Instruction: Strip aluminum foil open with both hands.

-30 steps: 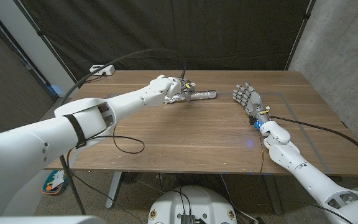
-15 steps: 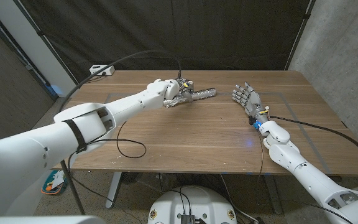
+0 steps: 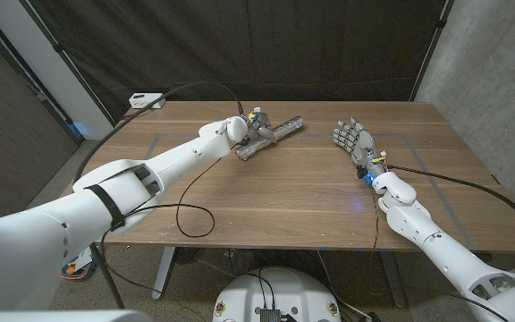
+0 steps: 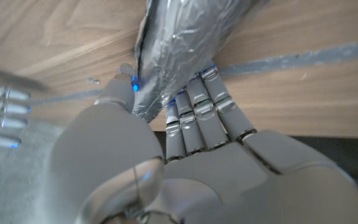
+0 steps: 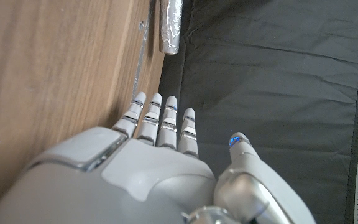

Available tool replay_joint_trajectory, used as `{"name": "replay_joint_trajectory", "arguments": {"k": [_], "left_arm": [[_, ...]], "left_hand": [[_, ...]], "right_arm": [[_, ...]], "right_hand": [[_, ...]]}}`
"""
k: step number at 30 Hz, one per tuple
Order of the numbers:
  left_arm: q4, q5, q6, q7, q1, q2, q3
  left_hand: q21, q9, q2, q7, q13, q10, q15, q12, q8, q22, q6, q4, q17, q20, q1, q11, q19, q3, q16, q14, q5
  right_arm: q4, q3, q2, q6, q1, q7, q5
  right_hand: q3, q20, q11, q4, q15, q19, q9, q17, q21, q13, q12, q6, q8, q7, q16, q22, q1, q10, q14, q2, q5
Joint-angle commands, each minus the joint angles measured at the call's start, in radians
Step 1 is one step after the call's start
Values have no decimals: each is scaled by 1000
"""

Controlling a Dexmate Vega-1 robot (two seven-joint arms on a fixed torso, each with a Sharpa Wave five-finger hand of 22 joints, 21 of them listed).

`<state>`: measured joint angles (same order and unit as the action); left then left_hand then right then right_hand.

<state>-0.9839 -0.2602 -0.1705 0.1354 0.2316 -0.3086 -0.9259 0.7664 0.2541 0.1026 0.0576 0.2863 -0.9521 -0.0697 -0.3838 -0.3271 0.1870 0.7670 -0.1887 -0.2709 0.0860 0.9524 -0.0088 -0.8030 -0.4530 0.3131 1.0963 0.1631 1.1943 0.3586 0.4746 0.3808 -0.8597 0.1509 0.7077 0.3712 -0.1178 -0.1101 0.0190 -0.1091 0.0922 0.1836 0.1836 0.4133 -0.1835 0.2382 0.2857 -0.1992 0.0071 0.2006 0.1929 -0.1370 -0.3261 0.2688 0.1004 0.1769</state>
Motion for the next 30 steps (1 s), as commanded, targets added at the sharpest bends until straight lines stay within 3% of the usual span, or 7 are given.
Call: {"name": "replay_joint_trajectory", "arguments": {"k": [1, 19, 26, 30], "left_arm": [[59, 381, 151, 28, 78, 23, 191], [131, 708, 314, 159, 147, 89, 317], [187, 789, 375, 237, 152, 118, 348], [202, 821, 388, 270, 155, 129, 359]], "left_hand": [[-4, 14, 59, -27, 12, -153, -140, -10, -13, 0, 199, 128, -3, -1, 52, -155, 23, -134, -12, 109, 10], [-5, 50, 48, -37, 45, -107, -137, -31, -22, -6, 179, 146, -14, -16, 38, -154, 58, -146, -68, 26, 14], [-20, 74, 35, -49, 69, -57, -124, -34, -34, -12, 155, 160, 8, -28, 21, -151, 84, -158, -131, -92, 20], [-29, 81, 37, -58, 79, -32, -121, -32, -36, -13, 140, 166, 15, -29, 16, -148, 100, -162, -135, -120, 20]], "right_arm": [[10, 4, 3, -6, 2, -4, -6], [45, 7, 16, -12, -12, -23, -18], [57, 9, 21, -11, -15, -27, -25], [71, 11, 27, -10, -19, -33, -34]], "right_hand": [[3, 2, 0, -2, 2, 7, 3, 4, -2, -6, 0, 9, 1, 4, -2, 3, 8, -10, 8, -2, 4], [5, 2, 2, -3, 2, 7, 3, 3, -5, -6, -1, 9, 2, 4, -4, 3, 9, -10, 7, -2, 4], [5, 2, 1, -3, 2, 8, 3, 3, -6, -6, -2, 8, 3, 3, -5, 3, 10, -11, 6, -2, 4], [6, 3, 1, -3, 2, 8, 3, 3, -6, -6, -2, 8, 3, 4, -5, 3, 9, -11, 7, -2, 4]]}}
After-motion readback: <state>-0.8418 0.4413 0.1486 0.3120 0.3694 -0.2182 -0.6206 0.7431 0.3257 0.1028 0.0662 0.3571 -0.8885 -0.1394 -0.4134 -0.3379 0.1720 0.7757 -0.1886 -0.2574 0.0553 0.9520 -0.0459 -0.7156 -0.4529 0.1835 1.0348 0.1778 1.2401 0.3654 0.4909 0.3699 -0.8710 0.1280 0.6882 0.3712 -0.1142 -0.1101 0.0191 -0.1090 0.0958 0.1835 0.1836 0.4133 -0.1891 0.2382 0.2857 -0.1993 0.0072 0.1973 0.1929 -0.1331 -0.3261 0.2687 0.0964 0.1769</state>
